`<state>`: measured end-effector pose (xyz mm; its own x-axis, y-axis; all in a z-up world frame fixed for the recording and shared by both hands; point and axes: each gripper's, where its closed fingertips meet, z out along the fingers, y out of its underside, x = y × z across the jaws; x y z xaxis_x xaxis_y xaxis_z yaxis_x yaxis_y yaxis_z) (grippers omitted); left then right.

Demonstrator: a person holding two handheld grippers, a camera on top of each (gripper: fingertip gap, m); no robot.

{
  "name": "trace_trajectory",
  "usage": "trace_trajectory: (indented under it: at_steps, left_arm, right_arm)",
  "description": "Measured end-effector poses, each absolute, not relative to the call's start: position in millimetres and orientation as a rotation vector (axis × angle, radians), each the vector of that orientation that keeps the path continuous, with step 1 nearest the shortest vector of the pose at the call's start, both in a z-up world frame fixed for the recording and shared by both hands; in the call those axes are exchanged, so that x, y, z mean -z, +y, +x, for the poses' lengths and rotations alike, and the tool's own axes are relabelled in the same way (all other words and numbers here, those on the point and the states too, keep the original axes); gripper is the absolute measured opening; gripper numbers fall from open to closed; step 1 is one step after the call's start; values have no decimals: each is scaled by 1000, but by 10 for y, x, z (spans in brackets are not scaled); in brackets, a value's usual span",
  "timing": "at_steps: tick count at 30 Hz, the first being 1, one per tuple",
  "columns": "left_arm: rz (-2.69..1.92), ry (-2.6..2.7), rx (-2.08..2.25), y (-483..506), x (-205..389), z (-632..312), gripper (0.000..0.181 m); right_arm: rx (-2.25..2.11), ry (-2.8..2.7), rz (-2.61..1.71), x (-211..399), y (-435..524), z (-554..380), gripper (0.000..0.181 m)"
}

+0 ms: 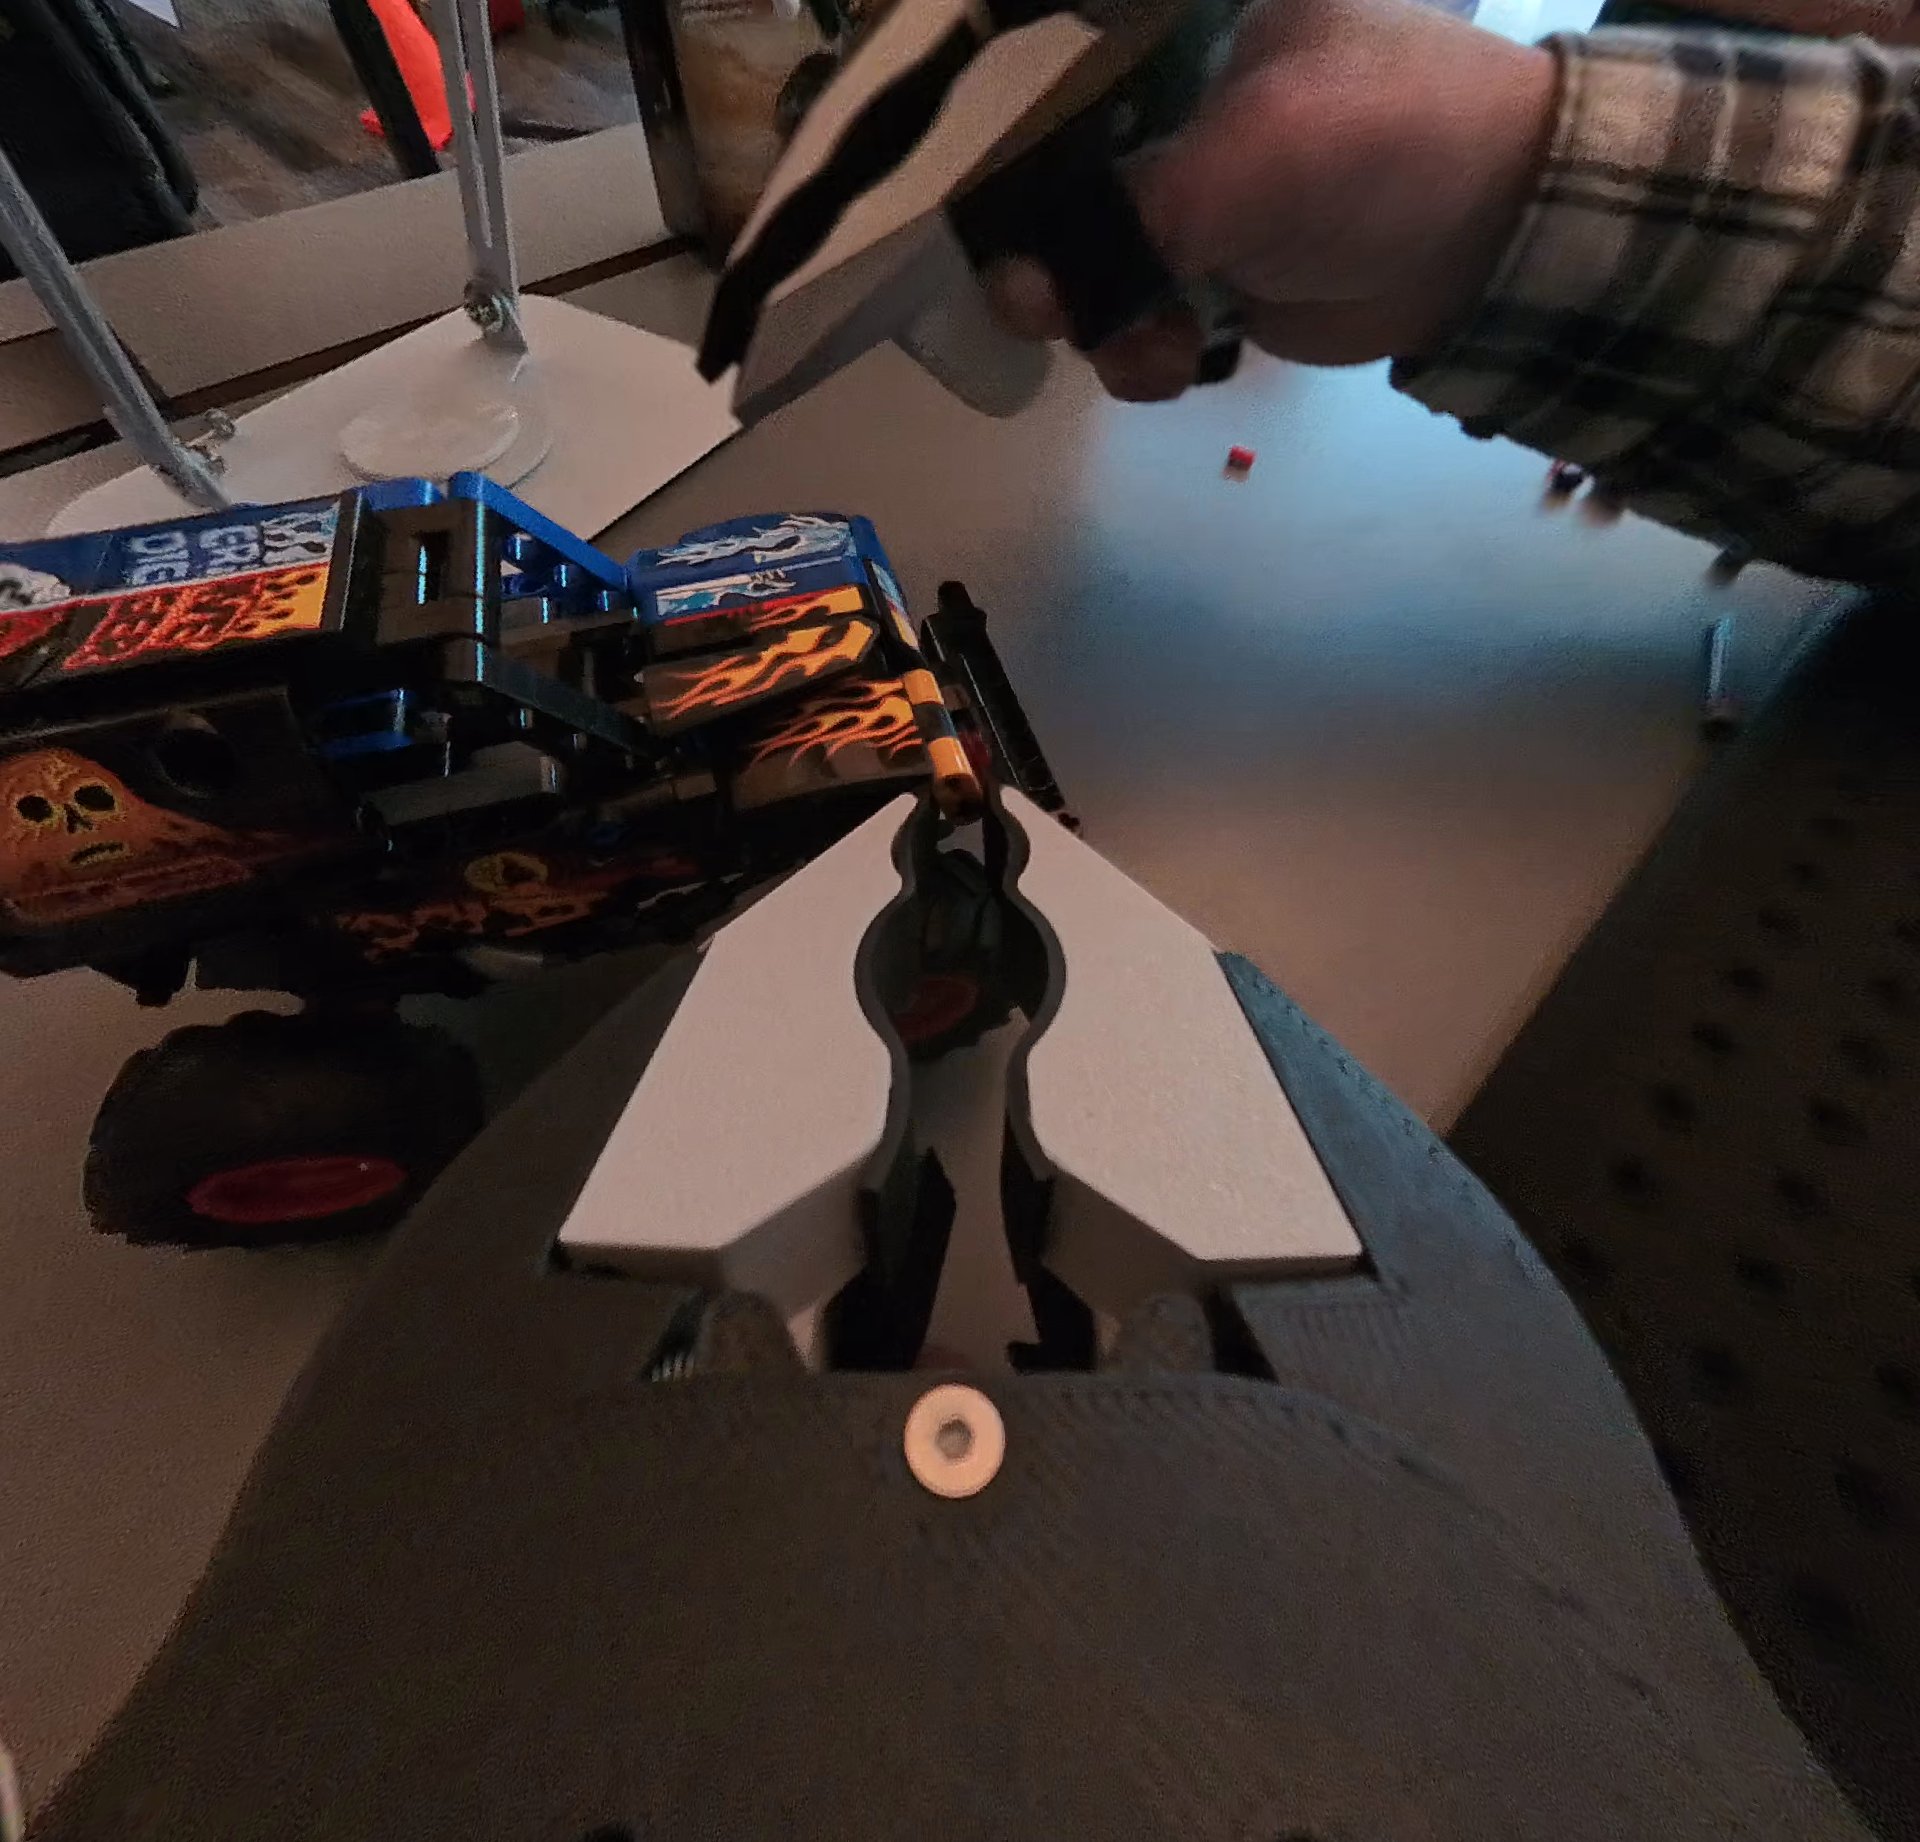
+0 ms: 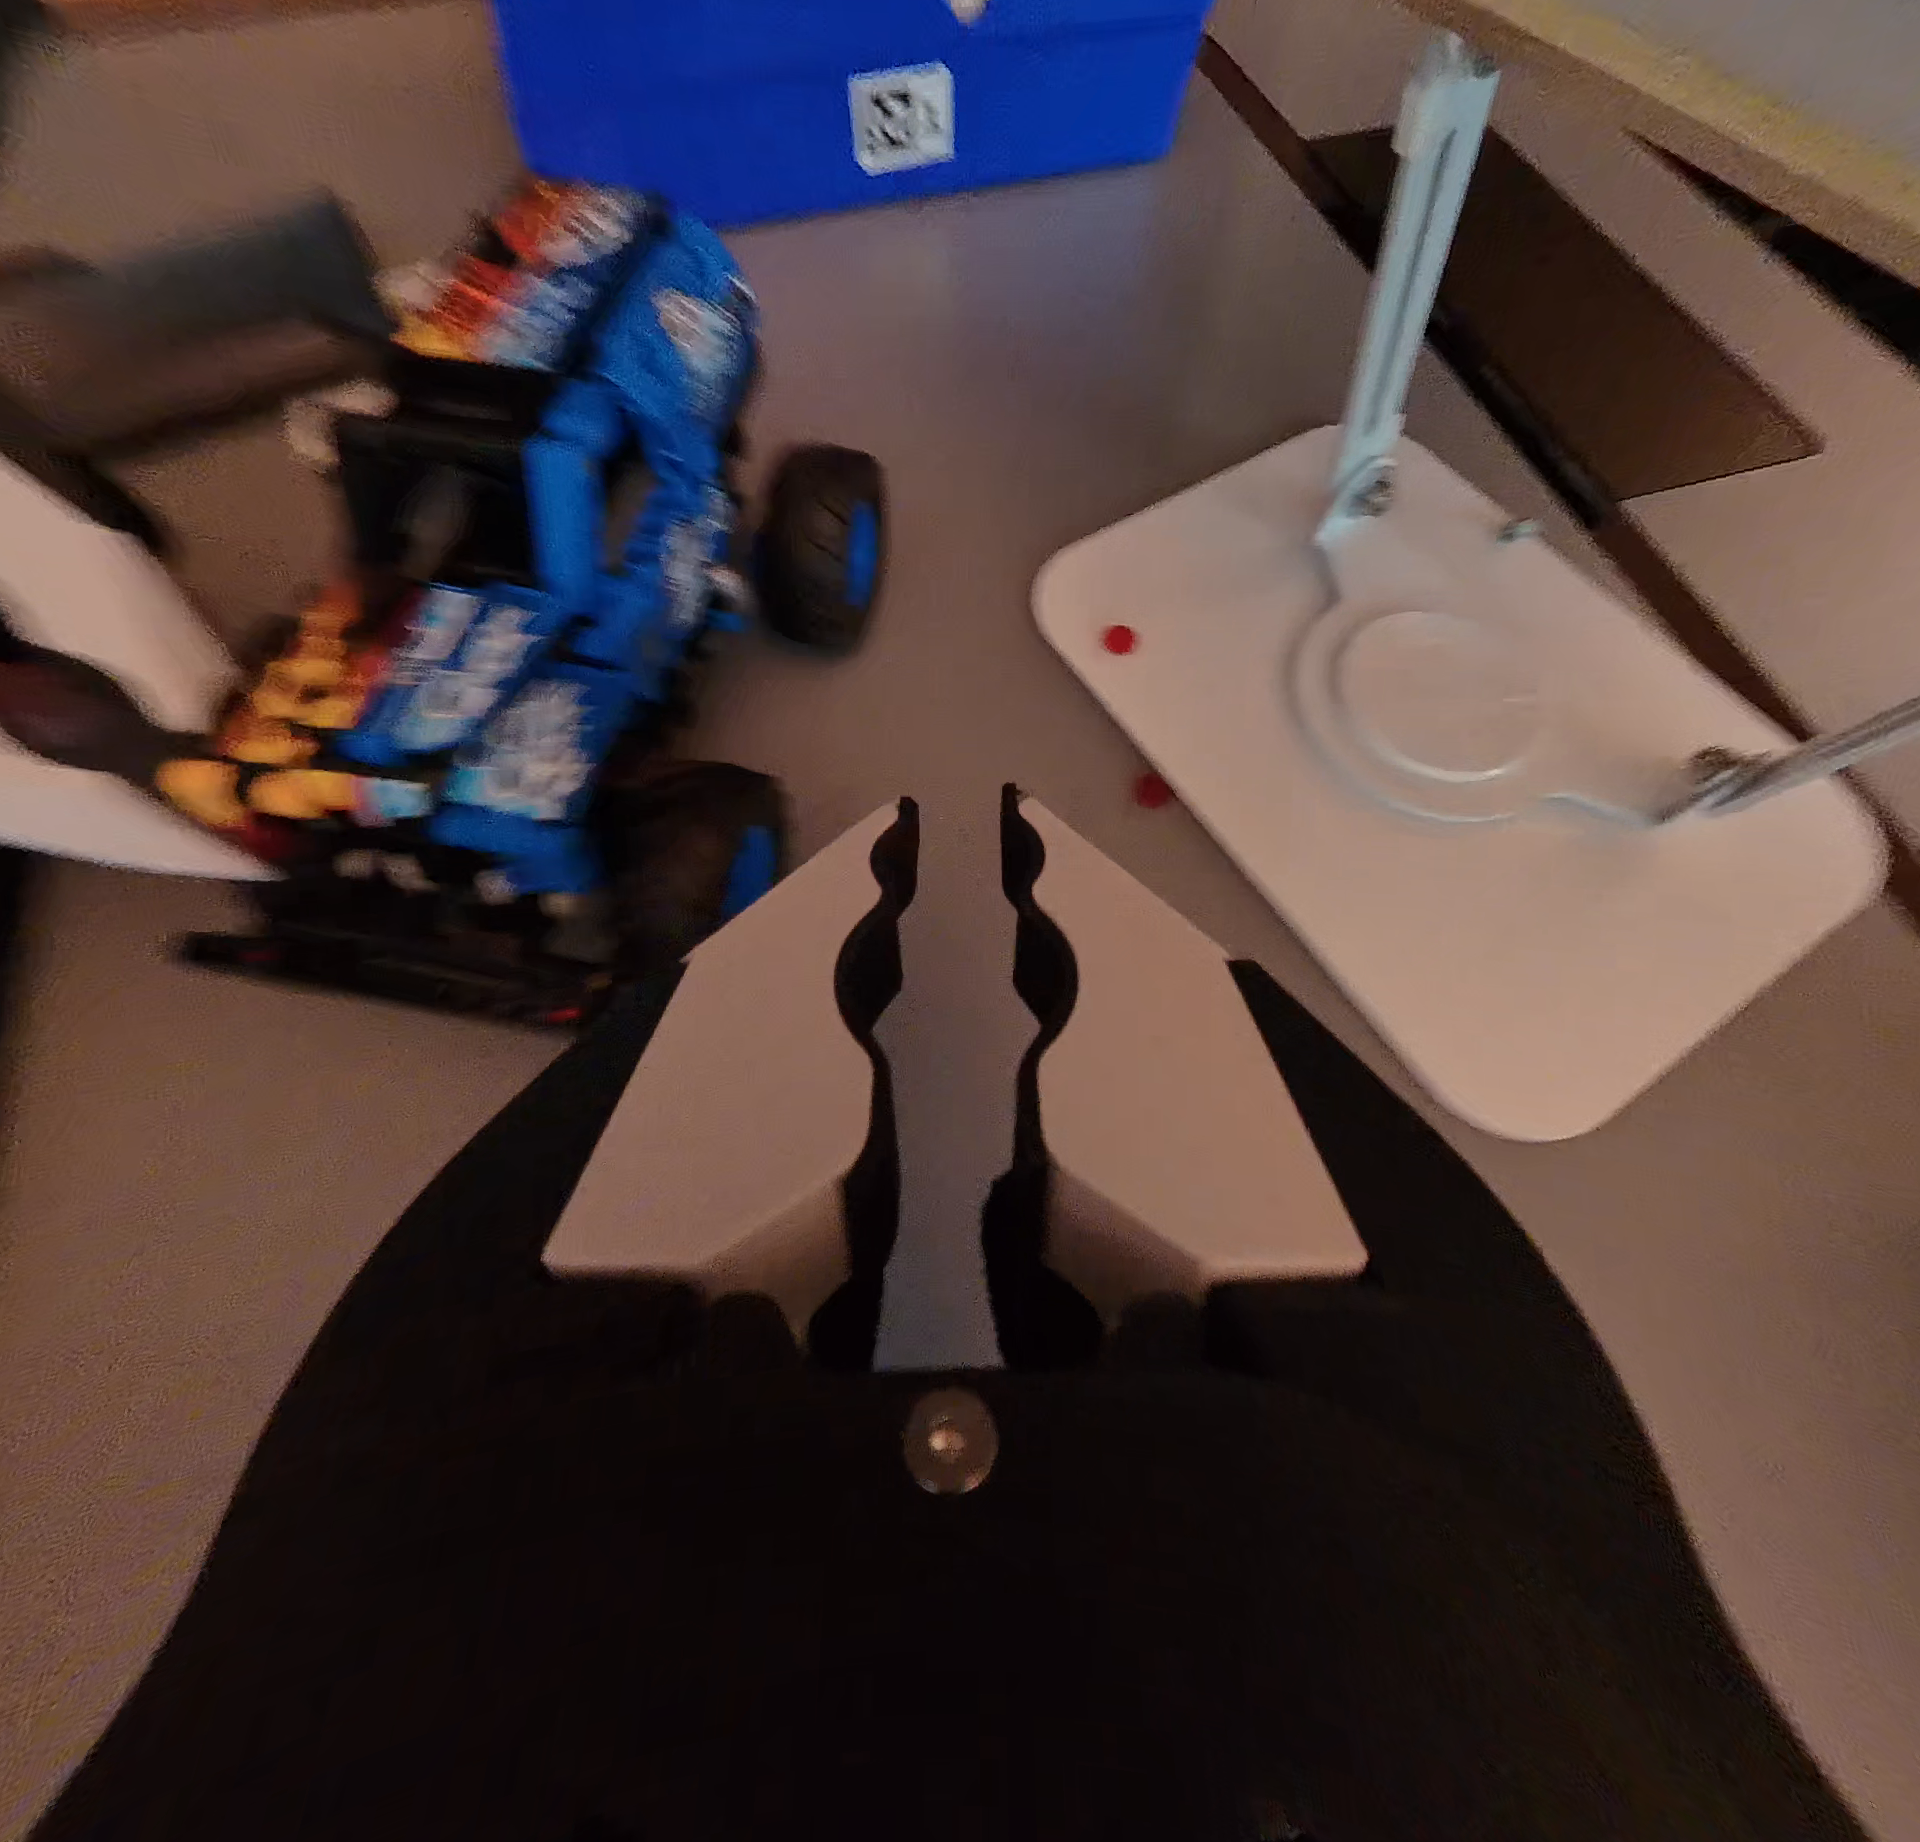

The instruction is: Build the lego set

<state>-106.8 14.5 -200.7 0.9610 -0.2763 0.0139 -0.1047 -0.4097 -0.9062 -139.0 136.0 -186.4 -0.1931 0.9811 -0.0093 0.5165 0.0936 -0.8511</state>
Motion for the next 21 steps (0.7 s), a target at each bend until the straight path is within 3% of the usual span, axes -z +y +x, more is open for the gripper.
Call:
trace_trajectory:
  at_steps: [6, 21]
  left_arm:
    - [-2020, 293, 167, 141, 2091, -1113, 8]
    - [-2001, 291, 209, 163, 2095, -1109, 8]
  right_arm:
    - [-692, -1885, -1460, 2401, 1768, -1823, 11]
    - [-703, -1911, -1506, 2624, 1862, -1980, 0]
